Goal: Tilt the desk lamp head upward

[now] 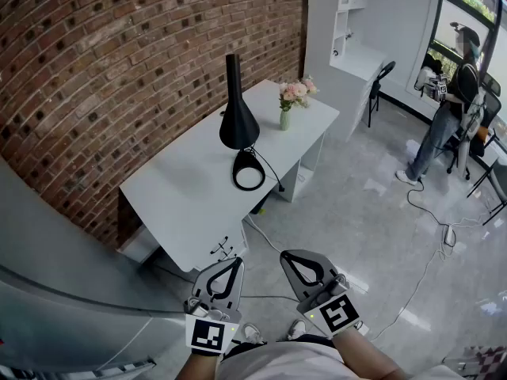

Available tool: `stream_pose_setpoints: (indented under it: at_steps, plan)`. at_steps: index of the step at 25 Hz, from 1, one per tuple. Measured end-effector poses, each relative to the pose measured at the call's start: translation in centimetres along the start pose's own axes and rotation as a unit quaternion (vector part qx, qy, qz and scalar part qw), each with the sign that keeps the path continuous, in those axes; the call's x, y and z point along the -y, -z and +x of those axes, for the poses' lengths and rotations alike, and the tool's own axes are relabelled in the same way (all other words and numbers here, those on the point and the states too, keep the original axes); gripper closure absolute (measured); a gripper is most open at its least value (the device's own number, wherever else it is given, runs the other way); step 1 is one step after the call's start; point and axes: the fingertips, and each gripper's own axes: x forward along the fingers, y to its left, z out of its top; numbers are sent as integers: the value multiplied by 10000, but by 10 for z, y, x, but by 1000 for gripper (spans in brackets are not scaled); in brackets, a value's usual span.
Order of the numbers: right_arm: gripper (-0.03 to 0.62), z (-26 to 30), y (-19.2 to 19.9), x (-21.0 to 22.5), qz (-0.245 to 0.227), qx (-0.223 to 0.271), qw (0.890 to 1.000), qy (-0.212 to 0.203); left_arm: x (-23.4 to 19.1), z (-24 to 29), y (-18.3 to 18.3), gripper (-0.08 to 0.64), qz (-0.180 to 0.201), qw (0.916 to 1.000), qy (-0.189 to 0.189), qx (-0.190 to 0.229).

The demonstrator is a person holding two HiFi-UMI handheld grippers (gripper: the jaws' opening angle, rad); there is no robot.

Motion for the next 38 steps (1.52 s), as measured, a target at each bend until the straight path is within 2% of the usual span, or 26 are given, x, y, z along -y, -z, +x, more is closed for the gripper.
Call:
stream_pose_setpoints:
  at_steps: [7, 11, 17, 23, 31, 38]
  plan:
    - [575, -4, -7, -5, -44, 53, 9998, -210, 4, -4, -7, 554, -57, 9999, -152, -7]
    - [575, -2, -8, -6, 91, 103, 9994, -331, -1, -3, -11, 554, -42, 9996, -265, 58]
    - [575, -3, -7, 5, 66, 126, 9995, -297, -6, 4, -8, 554, -167, 9989, -446, 4]
    - [575, -6, -10, 36, -232, 185, 9991, -297, -16, 27, -3, 553, -395, 9953, -884, 21]
    - [575, -19, -4, 80, -397, 360, 9972, -514, -11, 71, -6, 552, -322, 9895, -1412, 20]
    - [575, -15, 8, 100, -221, 386, 9967, -675, 5, 96, 4, 552, -466, 9875, -1497, -132]
